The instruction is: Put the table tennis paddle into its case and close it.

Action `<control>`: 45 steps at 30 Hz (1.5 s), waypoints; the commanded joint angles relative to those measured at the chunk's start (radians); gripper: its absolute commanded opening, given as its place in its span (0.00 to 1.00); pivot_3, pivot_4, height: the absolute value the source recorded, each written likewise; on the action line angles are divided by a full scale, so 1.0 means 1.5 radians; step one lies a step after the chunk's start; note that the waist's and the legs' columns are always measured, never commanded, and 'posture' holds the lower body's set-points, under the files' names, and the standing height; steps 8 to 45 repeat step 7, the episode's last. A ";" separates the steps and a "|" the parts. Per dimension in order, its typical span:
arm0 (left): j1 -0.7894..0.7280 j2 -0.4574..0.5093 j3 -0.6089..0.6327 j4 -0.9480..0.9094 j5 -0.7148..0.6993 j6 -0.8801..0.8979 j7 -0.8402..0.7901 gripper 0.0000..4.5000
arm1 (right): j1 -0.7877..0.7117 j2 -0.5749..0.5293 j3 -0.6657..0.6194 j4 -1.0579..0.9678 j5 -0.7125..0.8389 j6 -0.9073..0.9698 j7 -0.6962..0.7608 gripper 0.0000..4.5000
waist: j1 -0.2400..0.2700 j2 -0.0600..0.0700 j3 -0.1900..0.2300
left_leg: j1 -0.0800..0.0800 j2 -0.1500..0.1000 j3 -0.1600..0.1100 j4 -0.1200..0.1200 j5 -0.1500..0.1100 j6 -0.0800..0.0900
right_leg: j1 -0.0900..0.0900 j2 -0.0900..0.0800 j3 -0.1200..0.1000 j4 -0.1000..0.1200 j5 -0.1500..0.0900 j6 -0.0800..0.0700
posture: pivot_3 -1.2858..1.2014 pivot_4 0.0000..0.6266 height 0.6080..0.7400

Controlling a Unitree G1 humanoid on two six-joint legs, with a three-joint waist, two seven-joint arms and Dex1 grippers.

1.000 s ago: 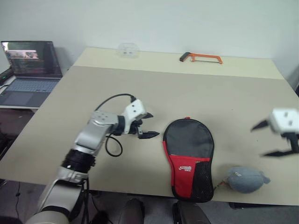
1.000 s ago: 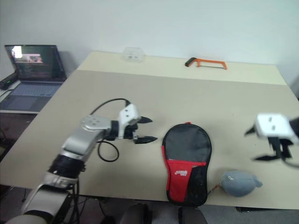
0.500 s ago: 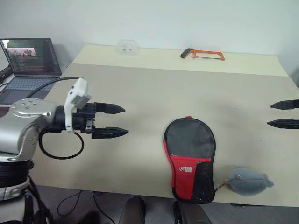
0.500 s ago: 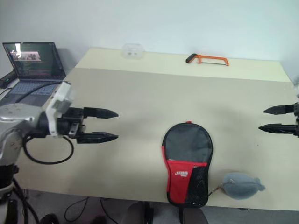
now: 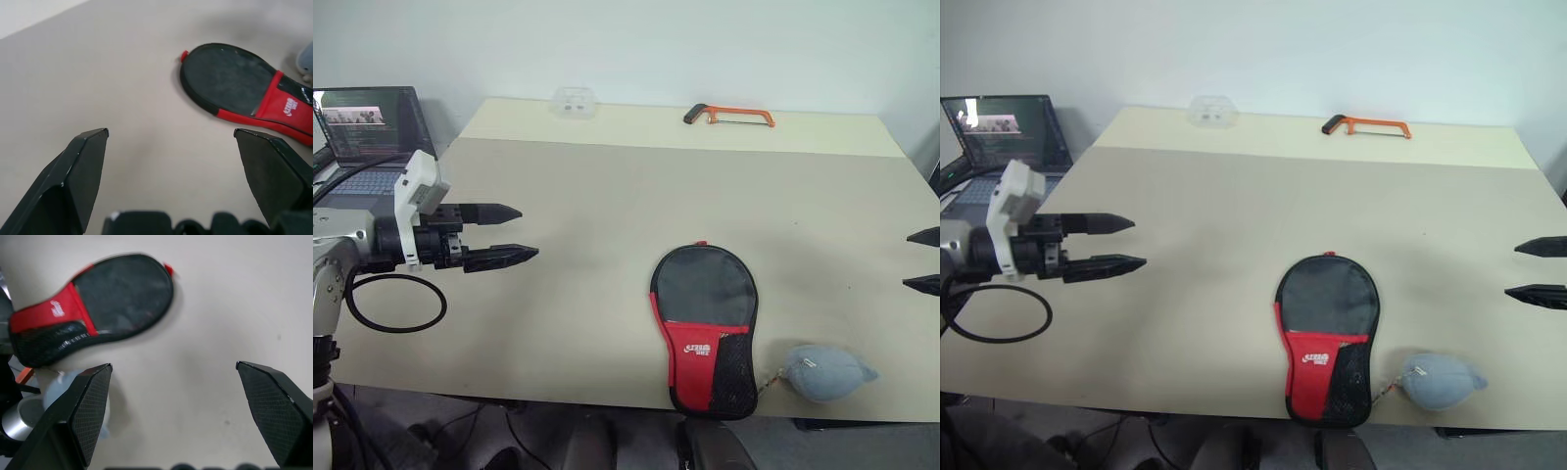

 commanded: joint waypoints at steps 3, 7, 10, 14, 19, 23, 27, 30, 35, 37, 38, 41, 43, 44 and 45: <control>0.008 0.028 0.021 -0.016 -0.003 -0.009 -0.011 1.00 | 0.000 0.018 -0.032 -0.060 0.031 0.069 -0.024 0.99 | 0.000 0.000 0.000 | 0.000 0.000 0.000 0.001 0.000 0.000 | 0.000 0.000 0.001 0.000 0.000 0.001 | 0.52 0.24 1.00; -0.011 0.034 0.016 0.003 0.000 -0.015 -0.012 1.00 | 0.008 0.032 -0.038 -0.079 0.023 0.073 -0.030 0.99 | 0.000 0.000 0.000 | 0.000 0.000 0.000 0.000 0.000 0.000 | 0.000 0.000 0.001 0.000 0.001 0.001 | 0.52 0.24 1.00; -0.011 0.034 0.016 0.003 0.000 -0.015 -0.012 1.00 | 0.008 0.032 -0.038 -0.079 0.023 0.073 -0.030 0.99 | 0.000 0.000 0.000 | 0.000 0.000 0.000 0.000 0.000 0.000 | 0.000 0.000 0.001 0.000 0.001 0.001 | 0.52 0.24 1.00; -0.011 0.034 0.016 0.003 0.000 -0.015 -0.012 1.00 | 0.008 0.032 -0.038 -0.079 0.023 0.073 -0.030 0.99 | 0.000 0.000 0.000 | 0.000 0.000 0.000 0.000 0.000 0.000 | 0.000 0.000 0.001 0.000 0.001 0.001 | 0.52 0.24 1.00; -0.011 0.034 0.016 0.003 0.000 -0.015 -0.012 1.00 | 0.008 0.032 -0.038 -0.079 0.023 0.073 -0.030 0.99 | 0.000 0.000 0.000 | 0.000 0.000 0.000 0.000 0.000 0.000 | 0.000 0.000 0.001 0.000 0.001 0.001 | 0.52 0.24 1.00; -0.011 0.034 0.016 0.003 0.000 -0.015 -0.012 1.00 | 0.008 0.032 -0.038 -0.079 0.023 0.073 -0.030 0.99 | 0.000 0.000 0.000 | 0.000 0.000 0.000 0.000 0.000 0.000 | 0.000 0.000 0.001 0.000 0.001 0.001 | 0.52 0.24 1.00; -0.011 0.034 0.016 0.003 0.000 -0.015 -0.012 1.00 | 0.008 0.032 -0.038 -0.079 0.023 0.073 -0.030 0.99 | 0.000 0.000 0.000 | 0.000 0.000 0.000 0.000 0.000 0.000 | 0.000 0.000 0.001 0.000 0.001 0.001 | 0.52 0.24 1.00; -0.011 0.034 0.016 0.003 0.000 -0.015 -0.012 1.00 | 0.008 0.032 -0.038 -0.079 0.023 0.073 -0.030 0.99 | 0.000 0.000 0.000 | 0.000 0.000 0.000 0.000 0.000 0.000 | 0.000 0.000 0.001 0.000 0.001 0.001 | 0.52 0.24 1.00; -0.011 0.034 0.016 0.003 0.000 -0.015 -0.012 1.00 | 0.008 0.032 -0.038 -0.079 0.023 0.073 -0.030 0.99 | 0.000 0.000 0.000 | 0.000 0.000 0.000 0.000 0.000 0.000 | 0.000 0.000 0.001 0.000 0.001 0.001 | 0.52 0.24 1.00; -0.011 0.034 0.016 0.003 0.000 -0.015 -0.012 1.00 | 0.008 0.032 -0.038 -0.079 0.023 0.073 -0.030 0.99 | 0.000 0.000 0.000 | 0.000 0.000 0.000 0.000 0.000 0.000 | 0.000 0.000 0.001 0.000 0.001 0.001 | 0.52 0.24 1.00; -0.011 0.034 0.016 0.003 0.000 -0.015 -0.012 1.00 | 0.008 0.032 -0.038 -0.079 0.023 0.073 -0.030 0.99 | 0.000 0.000 0.000 | 0.000 0.000 0.000 0.000 0.000 0.000 | 0.000 0.000 0.001 0.000 0.001 0.001 | 0.52 0.24 1.00; -0.011 0.034 0.016 0.003 0.000 -0.015 -0.012 1.00 | 0.008 0.032 -0.038 -0.079 0.023 0.073 -0.030 0.99 | 0.000 0.000 0.000 | 0.000 0.000 0.000 0.000 0.000 0.000 | 0.000 0.000 0.001 0.000 0.001 0.001 | 0.52 0.24 1.00; -0.011 0.034 0.016 0.003 0.000 -0.015 -0.012 1.00 | 0.008 0.032 -0.038 -0.079 0.023 0.073 -0.030 0.99 | 0.000 0.000 0.000 | 0.000 0.000 0.000 0.000 0.000 0.000 | 0.000 0.000 0.001 0.000 0.001 0.001 | 0.52 0.24 1.00; -0.011 0.034 0.016 0.003 0.000 -0.015 -0.012 1.00 | 0.008 0.032 -0.038 -0.079 0.023 0.073 -0.030 0.99 | 0.000 0.000 0.000 | 0.000 0.000 0.000 0.000 0.000 0.000 | 0.000 0.000 0.001 0.000 0.001 0.001 | 0.52 0.24 1.00; -0.011 0.034 0.016 0.003 0.000 -0.015 -0.012 1.00 | 0.008 0.032 -0.038 -0.079 0.023 0.073 -0.030 0.99 | 0.000 0.000 0.000 | 0.000 0.000 0.000 0.000 0.000 0.000 | 0.000 0.000 0.001 0.000 0.001 0.001 | 0.52 0.24 1.00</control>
